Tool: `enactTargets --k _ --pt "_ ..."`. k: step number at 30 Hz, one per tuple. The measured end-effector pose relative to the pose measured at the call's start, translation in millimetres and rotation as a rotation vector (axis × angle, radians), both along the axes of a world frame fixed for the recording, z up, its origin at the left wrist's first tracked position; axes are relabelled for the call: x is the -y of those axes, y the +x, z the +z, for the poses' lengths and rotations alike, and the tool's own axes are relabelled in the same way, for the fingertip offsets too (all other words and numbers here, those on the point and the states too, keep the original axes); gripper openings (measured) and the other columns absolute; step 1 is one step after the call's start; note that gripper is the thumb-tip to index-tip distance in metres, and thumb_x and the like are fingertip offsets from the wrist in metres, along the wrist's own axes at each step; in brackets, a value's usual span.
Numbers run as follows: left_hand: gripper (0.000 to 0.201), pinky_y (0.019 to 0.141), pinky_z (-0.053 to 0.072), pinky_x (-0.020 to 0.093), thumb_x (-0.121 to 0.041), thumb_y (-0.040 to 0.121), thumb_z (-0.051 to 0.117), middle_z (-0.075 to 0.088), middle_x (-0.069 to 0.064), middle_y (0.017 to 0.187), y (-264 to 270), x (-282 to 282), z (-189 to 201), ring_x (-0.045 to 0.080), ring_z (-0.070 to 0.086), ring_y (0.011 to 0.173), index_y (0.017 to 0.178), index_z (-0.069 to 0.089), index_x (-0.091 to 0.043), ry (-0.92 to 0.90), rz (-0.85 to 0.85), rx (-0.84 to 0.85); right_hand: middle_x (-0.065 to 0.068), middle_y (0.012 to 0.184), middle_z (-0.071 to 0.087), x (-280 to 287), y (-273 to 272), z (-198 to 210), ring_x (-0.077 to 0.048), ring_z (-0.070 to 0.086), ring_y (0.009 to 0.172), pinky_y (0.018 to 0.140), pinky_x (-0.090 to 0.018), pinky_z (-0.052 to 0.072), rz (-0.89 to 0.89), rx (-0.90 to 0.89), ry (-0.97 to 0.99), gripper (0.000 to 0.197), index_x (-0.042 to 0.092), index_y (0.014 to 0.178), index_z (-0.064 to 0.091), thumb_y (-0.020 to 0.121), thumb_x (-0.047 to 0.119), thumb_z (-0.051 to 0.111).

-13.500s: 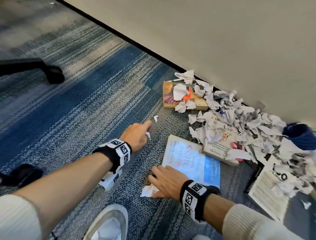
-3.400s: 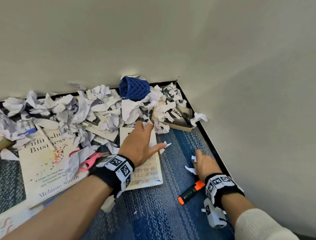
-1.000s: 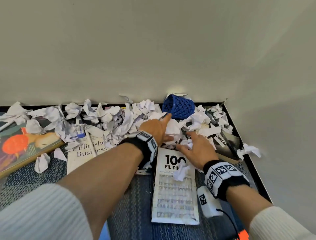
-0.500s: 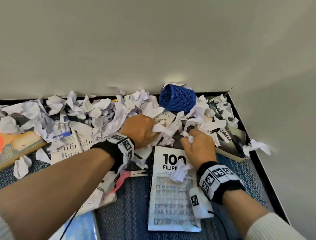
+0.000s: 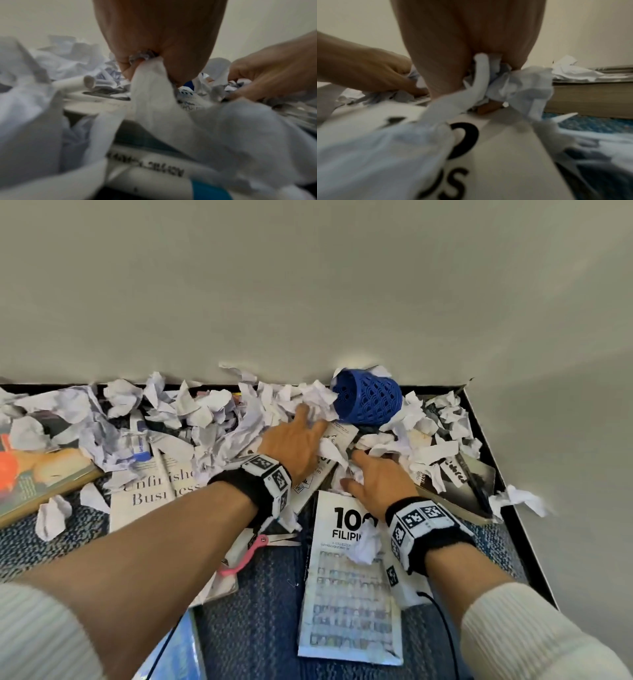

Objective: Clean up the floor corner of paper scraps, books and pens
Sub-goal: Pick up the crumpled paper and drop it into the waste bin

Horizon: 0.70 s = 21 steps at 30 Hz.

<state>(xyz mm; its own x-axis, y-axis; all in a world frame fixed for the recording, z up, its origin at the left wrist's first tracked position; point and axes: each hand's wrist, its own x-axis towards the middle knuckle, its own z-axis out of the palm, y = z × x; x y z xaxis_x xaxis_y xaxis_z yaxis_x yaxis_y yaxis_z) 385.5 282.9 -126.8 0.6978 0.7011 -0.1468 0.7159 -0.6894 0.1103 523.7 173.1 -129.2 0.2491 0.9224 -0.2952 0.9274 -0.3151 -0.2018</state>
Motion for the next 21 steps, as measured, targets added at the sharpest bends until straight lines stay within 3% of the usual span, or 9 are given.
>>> enactTargets --k 2,5,7,9,11,13,16,18,21 --pt "0.036 0.06 0.054 0.031 -0.018 0.099 0.044 0.04 0.015 0.13 1 2 4 0.02 0.055 0.071 0.134 0.037 -0.011 0.038 -0.01 -0.022 -0.014 0.101 0.066 4 -1 -1 -0.034 0.062 0.096 0.078 -0.038 0.047 0.03 0.057 0.008 0.033 0.014 0.11 0.057 0.093 0.042 0.051" --pt "0.035 0.07 0.053 0.036 -0.021 0.1 0.042 0.053 0.013 0.119 -3 4 12 0.027 0.061 0.087 0.133 0.041 -0.009 0.009 -0.055 -0.075 -0.013 0.098 0.065 14 -1 11 -0.031 0.06 0.09 0.07 -0.034 0.039 -0.043 0.066 0.088 0.031 0.011 0.106 0.058 0.093 0.037 0.049" --pt "0.029 0.074 0.053 0.037 -0.025 0.098 0.042 0.06 0.01 0.109 -7 4 21 0.029 0.063 0.09 0.12 0.052 -0.01 -0.003 -0.1 -0.046 -0.015 0.097 0.065 24 5 24 -0.032 0.057 0.086 0.07 -0.035 0.037 -0.161 -0.002 0.16 0.028 0.009 0.105 0.057 0.093 0.034 0.051" --pt "0.022 0.075 0.055 0.038 -0.029 0.097 0.044 0.065 0.007 0.095 -11 10 35 0.027 0.063 0.081 0.102 0.058 -0.013 -0.018 -0.166 -0.03 -0.017 0.095 0.066 38 12 40 -0.034 0.059 0.089 0.076 -0.036 0.042 -0.276 -0.083 0.22 0.03 0.009 0.104 0.06 0.09 0.034 0.054" --pt "0.018 0.075 0.057 0.039 -0.031 0.095 0.048 0.066 0.004 0.087 -13 19 53 0.024 0.062 0.075 0.09 0.056 -0.017 -0.032 -0.227 -0.045 -0.011 0.082 0.063 57 14 55 -0.032 0.058 0.083 0.07 -0.032 0.04 -0.365 -0.171 0.281 0.025 0.014 0.085 0.058 0.082 0.039 0.055" --pt "0.015 0.074 0.056 0.038 -0.033 0.093 0.052 0.065 0.002 0.086 -13 31 75 0.023 0.062 0.077 0.089 0.057 -0.02 -0.023 -0.3 -0.055 0.0 0.068 0.054 79 7 68 -0.027 0.052 0.07 0.06 -0.028 0.033 -0.453 -0.228 0.3 0.022 0.019 0.068 0.047 0.073 0.039 0.054" --pt "0.018 0.071 0.051 0.033 -0.032 0.091 0.053 0.066 0.003 0.089 -6 59 100 0.023 0.059 0.078 0.098 0.062 -0.019 -0.024 -0.455 -0.016 0.002 0.076 0.06 120 -9 84 -0.02 0.055 0.07 0.064 -0.027 0.043 -0.528 -0.352 0.297 0.014 0.024 0.085 0.05 0.077 0.027 0.061" --pt "0.019 0.069 0.048 0.032 -0.028 0.09 0.051 0.065 0.004 0.088 2 85 115 0.023 0.056 0.077 0.102 0.064 -0.02 -0.052 -0.543 0.046 0.0 0.081 0.066 153 -21 97 -0.023 0.061 0.074 0.069 -0.032 0.051 -0.498 -0.325 0.273 0.015 0.029 0.093 0.057 0.079 0.026 0.059" --pt "0.019 0.062 0.041 0.03 -0.031 0.088 0.052 0.059 0.001 0.079 19 123 135 0.024 0.055 0.075 0.098 0.065 -0.021 -0.059 -0.68 0.113 0.007 0.07 0.059 203 -34 134 -0.019 0.052 0.071 0.061 -0.027 0.038 -0.477 -0.121 0.179 0.012 0.025 0.09 0.065 0.085 0.018 0.058"
